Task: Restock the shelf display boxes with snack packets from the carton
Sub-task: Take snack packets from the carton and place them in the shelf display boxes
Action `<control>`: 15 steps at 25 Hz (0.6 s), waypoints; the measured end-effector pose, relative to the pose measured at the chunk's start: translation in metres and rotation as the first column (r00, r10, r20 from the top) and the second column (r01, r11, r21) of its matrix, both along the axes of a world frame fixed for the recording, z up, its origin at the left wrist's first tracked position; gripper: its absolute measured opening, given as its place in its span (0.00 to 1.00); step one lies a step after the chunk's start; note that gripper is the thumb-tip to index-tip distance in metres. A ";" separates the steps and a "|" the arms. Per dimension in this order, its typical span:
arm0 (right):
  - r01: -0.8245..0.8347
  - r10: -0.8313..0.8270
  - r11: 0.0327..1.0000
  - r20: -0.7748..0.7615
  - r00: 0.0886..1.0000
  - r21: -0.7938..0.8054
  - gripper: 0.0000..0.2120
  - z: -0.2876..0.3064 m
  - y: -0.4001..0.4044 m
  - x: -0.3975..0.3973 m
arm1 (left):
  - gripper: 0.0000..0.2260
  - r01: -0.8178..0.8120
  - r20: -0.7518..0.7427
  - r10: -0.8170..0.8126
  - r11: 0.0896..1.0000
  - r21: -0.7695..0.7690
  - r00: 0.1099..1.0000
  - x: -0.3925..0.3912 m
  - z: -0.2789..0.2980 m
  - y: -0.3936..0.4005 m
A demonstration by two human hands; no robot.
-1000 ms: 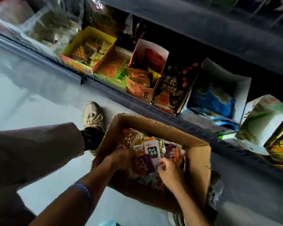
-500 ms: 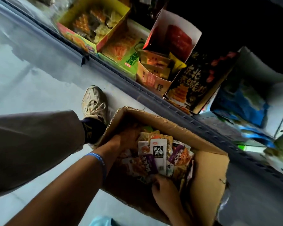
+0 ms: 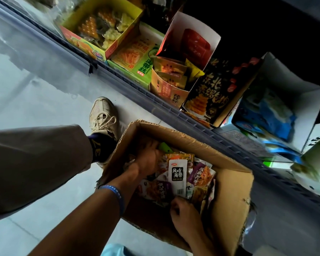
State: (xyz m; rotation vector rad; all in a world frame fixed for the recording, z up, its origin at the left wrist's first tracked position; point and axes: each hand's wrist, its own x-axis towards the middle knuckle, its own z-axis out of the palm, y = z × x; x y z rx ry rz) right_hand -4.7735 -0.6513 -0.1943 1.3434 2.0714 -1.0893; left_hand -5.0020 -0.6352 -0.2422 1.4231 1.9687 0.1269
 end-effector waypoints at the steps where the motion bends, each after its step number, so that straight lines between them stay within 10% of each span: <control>1: 0.006 -0.006 1.000 -0.004 1.000 0.002 0.10 -0.001 0.000 0.001 | 0.26 -0.016 -0.018 0.016 1.000 0.016 1.000 0.004 0.001 0.000; 5: 0.068 -0.067 0.997 0.004 0.998 -0.026 0.10 -0.001 0.004 0.003 | 0.24 0.070 -0.101 -0.065 0.997 0.043 0.993 0.016 0.007 0.000; 10: 0.322 -0.326 0.945 -0.069 0.943 -0.059 0.07 0.024 0.023 -0.008 | 0.17 -0.112 0.342 0.076 0.990 0.087 0.937 -0.011 0.060 -0.005; 15: 0.606 -0.845 0.509 -0.221 0.487 -0.611 0.10 0.101 0.030 -0.041 | 0.14 -0.414 0.675 0.247 0.905 0.095 0.695 -0.021 0.170 -0.020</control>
